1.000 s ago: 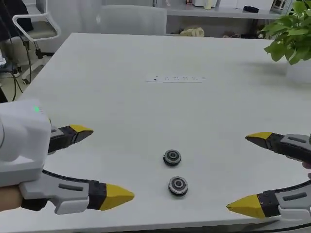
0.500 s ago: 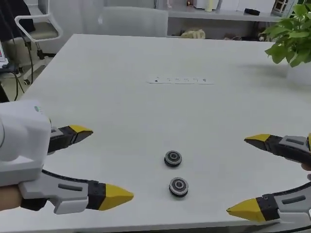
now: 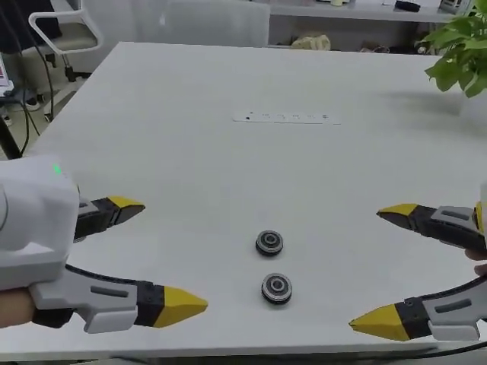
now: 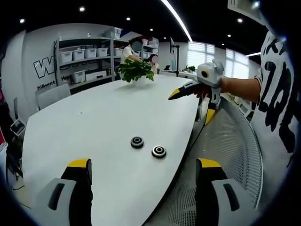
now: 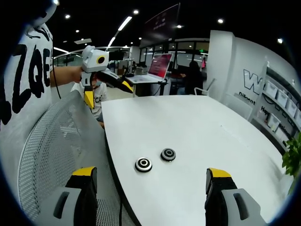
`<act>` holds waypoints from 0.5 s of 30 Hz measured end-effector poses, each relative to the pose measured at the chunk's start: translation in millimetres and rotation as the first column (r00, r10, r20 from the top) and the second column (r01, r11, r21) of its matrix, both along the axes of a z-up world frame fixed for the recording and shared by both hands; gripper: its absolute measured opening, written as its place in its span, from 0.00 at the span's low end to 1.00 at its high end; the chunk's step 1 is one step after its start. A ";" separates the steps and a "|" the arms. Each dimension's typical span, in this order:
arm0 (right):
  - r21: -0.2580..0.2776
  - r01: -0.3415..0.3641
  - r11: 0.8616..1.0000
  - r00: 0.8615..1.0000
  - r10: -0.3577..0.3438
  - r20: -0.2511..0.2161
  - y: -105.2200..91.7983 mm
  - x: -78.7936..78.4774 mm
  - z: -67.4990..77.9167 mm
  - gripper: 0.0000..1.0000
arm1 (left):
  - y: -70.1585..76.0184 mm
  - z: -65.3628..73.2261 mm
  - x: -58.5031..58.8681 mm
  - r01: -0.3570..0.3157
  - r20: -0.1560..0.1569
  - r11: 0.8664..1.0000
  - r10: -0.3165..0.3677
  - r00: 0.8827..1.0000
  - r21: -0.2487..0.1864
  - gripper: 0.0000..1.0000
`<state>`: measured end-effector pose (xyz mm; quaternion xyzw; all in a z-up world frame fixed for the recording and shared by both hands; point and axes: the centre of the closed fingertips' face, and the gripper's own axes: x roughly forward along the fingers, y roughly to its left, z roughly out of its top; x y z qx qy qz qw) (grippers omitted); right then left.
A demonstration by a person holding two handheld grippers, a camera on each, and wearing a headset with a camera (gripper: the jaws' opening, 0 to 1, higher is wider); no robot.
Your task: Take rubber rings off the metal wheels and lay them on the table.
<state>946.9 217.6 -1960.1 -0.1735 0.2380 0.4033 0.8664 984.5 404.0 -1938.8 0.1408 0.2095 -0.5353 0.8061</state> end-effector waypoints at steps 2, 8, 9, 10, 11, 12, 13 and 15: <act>0.006 0.000 1.000 1.000 0.000 0.004 0.5 1.6 1.6 0.96 | 1.3 -0.3 0.9 -0.004 0.000 1.000 0.004 1.000 0.003 0.91; 0.019 0.000 1.000 1.000 -0.001 0.010 1.7 3.1 2.1 0.96 | 0.9 0.7 4.5 -0.008 0.004 1.000 0.008 1.000 0.001 0.90; 0.020 0.000 1.000 1.000 0.000 0.008 1.9 3.1 1.6 0.96 | 0.5 0.9 4.5 -0.008 0.004 1.000 0.008 1.000 0.001 0.90; 0.020 -0.001 1.000 1.000 0.001 0.008 1.9 3.4 0.8 0.96 | -0.1 1.0 4.4 -0.007 0.004 1.000 0.007 1.000 0.000 0.90; 0.019 -0.002 1.000 1.000 0.002 0.008 1.9 3.8 0.4 0.96 | -0.4 1.0 4.3 -0.006 0.004 1.000 0.006 1.000 0.001 0.90; 0.021 -0.003 1.000 1.000 0.003 0.008 1.8 4.3 0.1 0.95 | -0.6 0.9 4.1 -0.005 0.004 1.000 0.005 1.000 0.003 0.90; 0.023 -0.003 1.000 1.000 0.003 0.008 1.9 4.6 0.1 0.95 | -0.9 0.9 4.1 -0.003 0.005 1.000 0.003 1.000 0.004 0.90; 0.031 -0.003 1.000 1.000 0.002 0.010 1.6 6.3 0.5 0.95 | -1.3 0.9 4.2 -0.001 0.006 1.000 0.001 1.000 0.007 0.90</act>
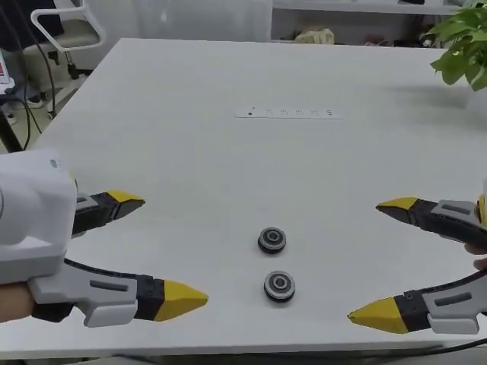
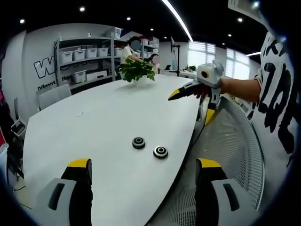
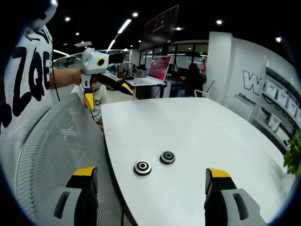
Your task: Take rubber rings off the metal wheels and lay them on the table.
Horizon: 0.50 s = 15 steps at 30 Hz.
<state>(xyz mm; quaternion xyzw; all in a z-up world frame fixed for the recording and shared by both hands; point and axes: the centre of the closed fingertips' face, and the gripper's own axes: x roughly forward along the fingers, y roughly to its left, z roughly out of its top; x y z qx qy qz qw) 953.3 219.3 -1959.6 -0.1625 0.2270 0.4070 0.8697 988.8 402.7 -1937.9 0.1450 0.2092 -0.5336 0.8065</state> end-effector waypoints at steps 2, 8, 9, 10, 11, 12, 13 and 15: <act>0.009 0.001 1.000 1.000 -0.001 0.004 0.2 1.8 1.4 0.95 | -0.3 0.3 1.7 -0.002 0.002 1.000 0.002 1.000 0.002 0.90; 0.016 -0.002 1.000 1.000 0.002 0.004 -1.9 7.3 -1.5 0.94 | -4.4 1.6 6.8 -0.001 0.007 1.000 0.001 1.000 0.005 0.90; 0.016 -0.004 1.000 1.000 0.003 0.004 -2.1 8.0 -2.0 0.94 | -5.1 1.7 7.5 -0.001 0.007 1.000 0.001 1.000 0.005 0.90; 0.018 -0.006 1.000 1.000 0.006 0.004 -2.1 9.4 -2.4 0.94 | -6.4 1.8 8.2 0.001 0.006 1.000 -0.001 1.000 0.006 0.90; 0.018 -0.007 1.000 1.000 0.007 0.003 -2.0 10.3 -2.7 0.93 | -7.3 1.8 8.6 0.002 0.006 1.000 -0.002 1.000 0.007 0.90; 0.020 -0.009 1.000 1.000 0.009 0.003 -1.8 11.8 -3.0 0.93 | -8.7 1.6 9.2 0.005 0.008 1.000 -0.005 1.000 0.009 0.90; 0.022 -0.011 1.000 1.000 0.011 0.004 -1.5 12.9 -3.0 0.93 | -9.8 1.3 9.6 0.007 0.008 1.000 -0.007 1.000 0.011 0.90; 0.024 -0.015 1.000 1.000 0.015 0.009 -0.8 15.5 -2.8 0.93 | -12.3 0.7 10.2 0.015 0.009 1.000 -0.015 1.000 0.016 0.90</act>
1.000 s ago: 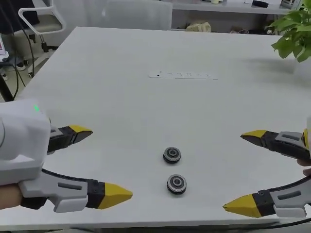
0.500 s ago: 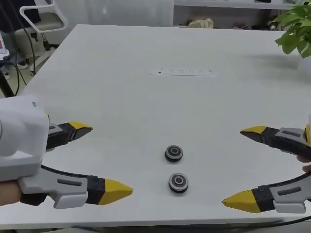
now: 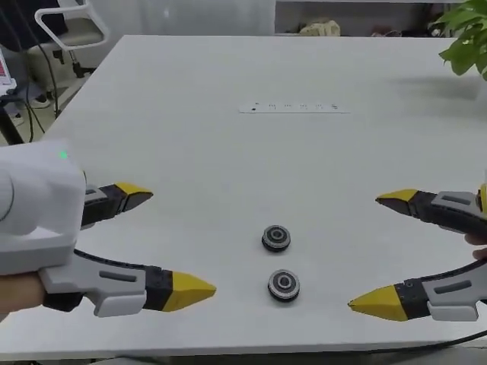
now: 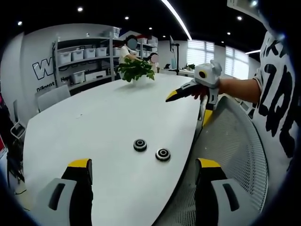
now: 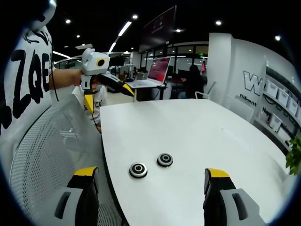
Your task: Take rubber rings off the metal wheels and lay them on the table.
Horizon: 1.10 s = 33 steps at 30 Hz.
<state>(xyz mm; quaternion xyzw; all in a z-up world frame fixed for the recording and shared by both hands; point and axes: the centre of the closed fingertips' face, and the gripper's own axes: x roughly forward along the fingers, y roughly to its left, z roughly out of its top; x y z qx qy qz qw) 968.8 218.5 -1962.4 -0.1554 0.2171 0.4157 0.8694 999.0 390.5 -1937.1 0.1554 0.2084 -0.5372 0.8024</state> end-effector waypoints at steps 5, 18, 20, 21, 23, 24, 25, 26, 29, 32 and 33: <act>0.002 -0.010 1.000 1.000 0.010 0.008 1.1 7.4 0.2 0.91 | -7.0 -0.5 3.2 0.017 0.004 1.000 -0.017 1.000 0.006 0.89; -0.002 -0.038 0.999 0.999 0.038 0.019 -1.3 21.0 -1.5 0.85 | -32.2 -1.9 15.7 0.083 0.002 0.997 -0.083 0.997 -0.002 0.85; -0.001 -0.042 0.999 0.999 0.042 0.020 -1.5 22.9 -2.3 0.84 | -36.6 -2.7 17.1 0.089 -0.018 0.996 -0.090 0.996 -0.020 0.84; 0.002 -0.046 0.999 0.999 0.046 0.020 -1.0 24.0 -3.0 0.83 | -38.4 -4.8 19.2 0.090 -0.022 0.996 -0.090 0.996 -0.020 0.83; 0.003 -0.052 0.999 0.998 0.052 0.018 0.1 25.2 -4.6 0.82 | -41.3 -8.8 20.6 0.098 -0.023 0.995 -0.098 0.995 -0.012 0.81; 0.003 -0.058 0.998 0.998 0.058 0.012 1.2 25.6 -6.5 0.81 | -43.4 -11.9 21.0 0.106 -0.027 0.994 -0.107 0.994 -0.007 0.80; 0.001 -0.063 0.998 0.998 0.063 0.009 2.0 25.7 -7.9 0.80 | -45.1 -13.8 20.9 0.111 -0.037 0.994 -0.111 0.993 -0.010 0.79; -0.005 -0.072 0.997 0.997 0.072 0.008 2.8 26.2 -9.9 0.79 | -47.6 -15.9 21.0 0.115 -0.049 0.993 -0.116 0.992 -0.016 0.79; -0.014 -0.086 0.996 0.996 0.086 0.004 3.7 27.9 -13.8 0.74 | -52.2 -19.4 20.9 0.131 -0.053 0.991 -0.132 0.990 -0.020 0.77; -0.016 -0.104 0.994 0.995 0.104 -0.013 6.2 29.7 -20.4 0.73 | -57.7 -25.0 21.0 0.153 -0.056 0.988 -0.154 0.987 -0.014 0.74; -0.019 -0.109 0.994 0.994 0.109 -0.017 6.9 30.0 -22.1 0.73 | -59.0 -26.8 20.6 0.159 -0.058 0.987 -0.159 0.985 -0.011 0.73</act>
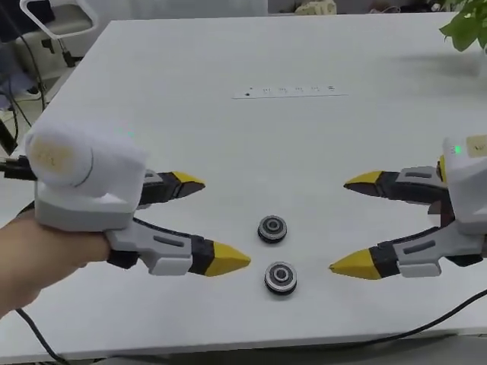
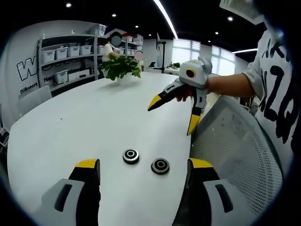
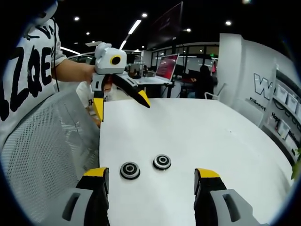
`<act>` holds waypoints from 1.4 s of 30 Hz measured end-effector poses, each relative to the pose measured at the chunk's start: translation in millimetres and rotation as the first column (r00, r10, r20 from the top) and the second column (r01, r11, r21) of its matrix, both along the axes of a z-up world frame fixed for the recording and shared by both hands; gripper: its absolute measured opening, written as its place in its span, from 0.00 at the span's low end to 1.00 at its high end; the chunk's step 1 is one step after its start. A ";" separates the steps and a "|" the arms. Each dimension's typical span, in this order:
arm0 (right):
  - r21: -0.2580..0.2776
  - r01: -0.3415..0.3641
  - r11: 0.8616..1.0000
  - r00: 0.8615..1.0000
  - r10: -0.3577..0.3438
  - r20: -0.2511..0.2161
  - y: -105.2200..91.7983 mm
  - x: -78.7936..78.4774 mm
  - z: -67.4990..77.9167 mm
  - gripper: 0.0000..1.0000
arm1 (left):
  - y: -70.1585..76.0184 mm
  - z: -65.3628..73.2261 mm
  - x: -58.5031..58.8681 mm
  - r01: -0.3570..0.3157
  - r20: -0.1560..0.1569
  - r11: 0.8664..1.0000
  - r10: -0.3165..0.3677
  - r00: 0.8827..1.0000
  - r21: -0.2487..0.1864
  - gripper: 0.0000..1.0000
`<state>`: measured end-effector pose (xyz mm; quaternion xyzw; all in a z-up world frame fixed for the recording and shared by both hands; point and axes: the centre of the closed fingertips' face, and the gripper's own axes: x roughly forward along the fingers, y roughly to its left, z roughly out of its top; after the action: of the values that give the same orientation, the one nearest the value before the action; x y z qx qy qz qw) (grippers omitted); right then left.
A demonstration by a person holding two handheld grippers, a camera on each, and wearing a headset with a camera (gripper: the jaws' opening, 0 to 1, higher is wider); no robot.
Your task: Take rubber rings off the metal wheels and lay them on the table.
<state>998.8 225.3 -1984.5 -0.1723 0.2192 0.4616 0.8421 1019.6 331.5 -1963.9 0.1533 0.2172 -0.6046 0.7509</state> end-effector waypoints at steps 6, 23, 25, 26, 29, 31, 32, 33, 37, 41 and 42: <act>0.005 -0.025 1.000 0.999 0.025 -0.025 4.8 4.0 -8.2 0.68 | -8.9 -12.9 -3.0 0.054 0.003 0.998 -0.054 0.999 0.027 0.68; -0.032 -0.165 0.986 0.983 0.161 -0.088 33.7 -4.8 -36.2 0.56 | -33.1 -42.5 -12.5 0.174 -0.016 0.982 -0.173 0.985 0.071 0.47; -0.027 -0.176 0.984 0.980 0.173 -0.097 37.6 -6.1 -39.3 0.54 | -35.6 -47.5 -16.0 0.192 -0.020 0.978 -0.191 0.981 0.080 0.45; -0.031 -0.183 0.983 0.979 0.179 -0.102 38.6 -7.0 -41.2 0.54 | -36.3 -49.8 -17.4 0.199 -0.025 0.976 -0.197 0.980 0.085 0.44; -0.040 -0.204 0.978 0.974 0.199 -0.111 41.0 -9.3 -45.8 0.51 | -40.2 -55.6 -22.0 0.220 -0.030 0.971 -0.218 0.976 0.096 0.40; -0.042 -0.213 0.976 0.972 0.207 -0.114 42.1 -10.4 -47.5 0.49 | -42.7 -59.8 -24.3 0.231 -0.034 0.967 -0.229 0.973 0.104 0.38; -0.037 -0.212 0.976 0.971 0.206 -0.122 41.4 -9.5 -49.5 0.49 | -44.0 -62.2 -25.5 0.235 -0.038 0.966 -0.233 0.972 0.108 0.37; -0.031 -0.211 0.977 0.970 0.205 -0.127 41.5 -9.0 -50.3 0.48 | -44.7 -63.6 -26.5 0.239 -0.041 0.965 -0.236 0.971 0.109 0.35; -0.021 -0.207 0.978 0.969 0.202 -0.142 41.9 -7.9 -53.0 0.46 | -49.7 -69.3 -30.0 0.251 -0.048 0.961 -0.247 0.968 0.112 0.29; 0.003 -0.195 0.981 0.968 0.193 -0.161 43.8 -7.7 -56.9 0.45 | -54.1 -75.6 -33.3 0.264 -0.059 0.957 -0.258 0.964 0.124 0.25; 0.004 -0.197 0.980 0.967 0.195 -0.164 44.3 -8.7 -57.8 0.46 | -54.6 -77.0 -33.9 0.266 -0.061 0.955 -0.261 0.964 0.128 0.24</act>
<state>990.1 269.7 -2042.3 -0.1598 0.2724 0.5536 0.7705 985.7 276.8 -2040.9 0.2183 0.2513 -0.6863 0.6467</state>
